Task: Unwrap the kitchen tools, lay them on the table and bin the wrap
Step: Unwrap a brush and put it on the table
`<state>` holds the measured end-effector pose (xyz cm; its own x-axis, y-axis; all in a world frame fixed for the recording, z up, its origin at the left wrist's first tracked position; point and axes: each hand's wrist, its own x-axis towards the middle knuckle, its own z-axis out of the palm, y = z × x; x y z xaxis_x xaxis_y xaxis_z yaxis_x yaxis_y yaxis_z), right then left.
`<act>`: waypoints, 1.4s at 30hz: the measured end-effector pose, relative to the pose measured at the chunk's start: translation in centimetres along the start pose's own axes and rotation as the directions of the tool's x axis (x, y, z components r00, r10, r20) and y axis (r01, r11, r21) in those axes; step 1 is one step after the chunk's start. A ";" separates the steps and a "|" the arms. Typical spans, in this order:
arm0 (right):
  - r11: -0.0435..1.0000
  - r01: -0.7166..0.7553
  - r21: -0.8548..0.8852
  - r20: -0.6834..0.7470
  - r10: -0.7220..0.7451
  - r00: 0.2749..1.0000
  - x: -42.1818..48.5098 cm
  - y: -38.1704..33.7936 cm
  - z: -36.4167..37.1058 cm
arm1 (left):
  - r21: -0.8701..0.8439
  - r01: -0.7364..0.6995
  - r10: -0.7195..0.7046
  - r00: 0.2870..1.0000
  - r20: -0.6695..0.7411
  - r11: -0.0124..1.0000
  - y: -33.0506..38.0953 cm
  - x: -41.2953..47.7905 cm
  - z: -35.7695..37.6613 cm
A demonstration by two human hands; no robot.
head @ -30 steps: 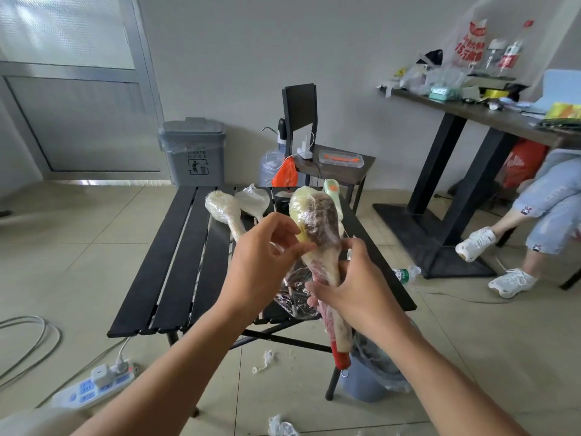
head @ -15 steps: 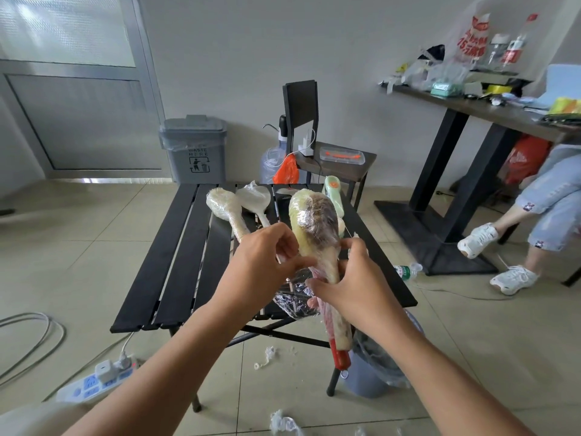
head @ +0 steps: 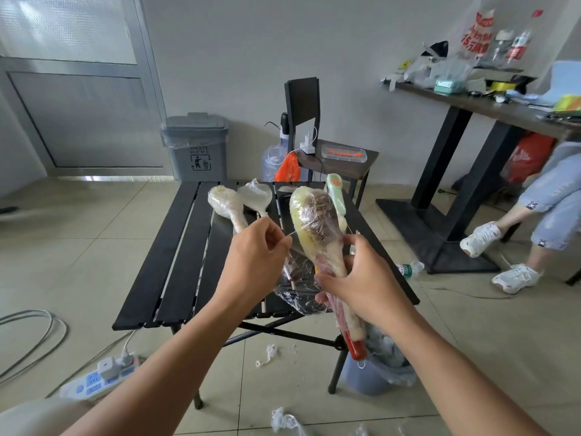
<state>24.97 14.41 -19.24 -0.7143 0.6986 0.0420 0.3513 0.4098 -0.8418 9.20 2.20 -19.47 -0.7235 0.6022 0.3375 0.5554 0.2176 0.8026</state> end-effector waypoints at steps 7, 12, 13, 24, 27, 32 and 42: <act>0.994 0.081 -0.070 0.009 -0.080 0.997 -0.5 0.2 0.5 | -0.149 -0.133 0.133 0.991 -0.006 0.980 0.8 0.0 0.2; 0.994 0.099 -0.044 0.065 -0.096 0.993 -0.7 0.2 0.2 | -0.247 -0.132 0.150 0.987 0.058 0.960 0.8 0.5 -0.9; 0.994 0.102 -0.030 0.073 -0.100 0.992 -0.8 0.2 0.1 | -0.231 -0.147 0.168 0.983 0.072 0.962 0.8 0.5 -1.1; 0.995 0.067 -0.070 0.067 -0.062 0.996 -0.5 -0.2 -0.5 | 0.069 -0.281 0.274 0.957 0.096 0.957 0.7 0.4 -2.0; 0.998 -0.002 0.067 0.101 -0.005 0.995 -0.5 -0.4 -0.2 | 0.084 -0.179 0.177 0.984 0.033 0.980 0.3 0.5 -1.5; 0.997 -0.033 0.067 0.118 0.024 0.993 -0.3 -0.2 0.1 | 0.086 -0.223 0.221 0.975 0.032 0.971 0.6 -0.3 -0.8; 0.884 -0.253 0.394 0.281 0.146 0.948 0.3 0.5 -0.5 | -0.256 -0.032 0.066 0.990 0.127 0.966 0.4 0.7 -2.0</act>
<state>25.19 15.09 -19.37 -0.7963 0.5575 -0.2346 0.2527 -0.0456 -0.9665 8.11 1.11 -17.92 -0.6271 0.7081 0.3245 0.4549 -0.0052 0.8905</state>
